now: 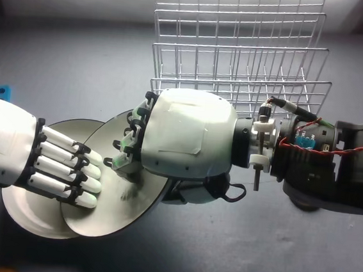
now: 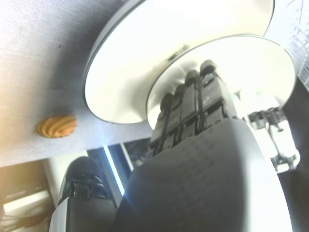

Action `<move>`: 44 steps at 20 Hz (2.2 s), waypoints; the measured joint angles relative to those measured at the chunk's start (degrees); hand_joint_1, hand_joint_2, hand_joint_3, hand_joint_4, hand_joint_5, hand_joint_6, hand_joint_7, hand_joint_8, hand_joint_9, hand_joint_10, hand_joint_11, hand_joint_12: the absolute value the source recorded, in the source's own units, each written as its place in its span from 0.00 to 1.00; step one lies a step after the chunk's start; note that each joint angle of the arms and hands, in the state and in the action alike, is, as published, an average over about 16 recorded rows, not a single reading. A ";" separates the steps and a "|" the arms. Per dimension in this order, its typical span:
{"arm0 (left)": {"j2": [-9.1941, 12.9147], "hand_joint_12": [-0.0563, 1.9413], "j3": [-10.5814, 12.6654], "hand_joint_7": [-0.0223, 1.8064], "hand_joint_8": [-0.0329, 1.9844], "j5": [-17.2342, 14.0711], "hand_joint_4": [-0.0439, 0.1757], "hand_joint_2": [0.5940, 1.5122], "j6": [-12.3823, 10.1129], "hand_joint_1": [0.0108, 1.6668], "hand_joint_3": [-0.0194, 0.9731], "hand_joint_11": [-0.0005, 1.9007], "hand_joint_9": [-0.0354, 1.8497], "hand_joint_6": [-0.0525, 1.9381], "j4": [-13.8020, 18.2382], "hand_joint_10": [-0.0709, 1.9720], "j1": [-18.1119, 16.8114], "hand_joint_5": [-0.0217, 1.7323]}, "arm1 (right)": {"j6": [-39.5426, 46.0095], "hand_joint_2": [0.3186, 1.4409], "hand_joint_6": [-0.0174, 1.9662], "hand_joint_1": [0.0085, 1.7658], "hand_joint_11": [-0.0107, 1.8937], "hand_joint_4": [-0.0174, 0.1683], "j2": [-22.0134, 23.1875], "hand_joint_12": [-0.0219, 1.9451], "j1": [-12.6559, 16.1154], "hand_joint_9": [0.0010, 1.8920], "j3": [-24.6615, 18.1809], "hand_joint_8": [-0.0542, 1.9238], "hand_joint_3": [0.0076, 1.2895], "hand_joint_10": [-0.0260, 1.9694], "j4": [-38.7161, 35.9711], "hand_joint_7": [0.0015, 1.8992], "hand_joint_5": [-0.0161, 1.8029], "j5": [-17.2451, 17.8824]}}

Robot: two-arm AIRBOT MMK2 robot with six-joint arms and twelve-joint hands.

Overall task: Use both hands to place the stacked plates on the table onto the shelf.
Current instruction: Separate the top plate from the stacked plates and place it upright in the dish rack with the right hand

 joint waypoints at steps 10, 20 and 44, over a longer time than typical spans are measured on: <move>1.14 0.03 3.23 0.02 0.01 -0.98 0.21 0.57 -4.06 0.00 0.04 0.01 0.03 0.03 -1.74 0.04 -6.81 0.02 | 0.28 0.58 0.42 0.63 0.50 0.19 -0.03 0.60 0.22 0.64 -0.45 0.39 0.00 0.08 0.12 0.52 0.49 1.75; 5.04 0.03 5.50 0.02 0.01 -1.81 0.22 0.57 -8.83 0.00 0.04 0.01 0.03 0.03 -0.37 0.04 -14.06 0.02 | 0.96 0.58 0.43 0.65 0.48 0.21 2.25 0.62 2.64 0.67 -5.22 0.42 0.00 0.07 1.77 0.55 0.53 0.89; 6.76 0.03 7.00 0.02 0.01 0.21 0.22 0.57 -12.11 0.00 0.04 0.01 0.03 0.03 1.82 0.04 -12.22 0.02 | 31.87 0.58 0.42 0.69 0.48 0.14 21.99 0.62 20.60 0.64 -17.81 0.41 0.00 0.24 -7.53 0.58 0.57 -7.77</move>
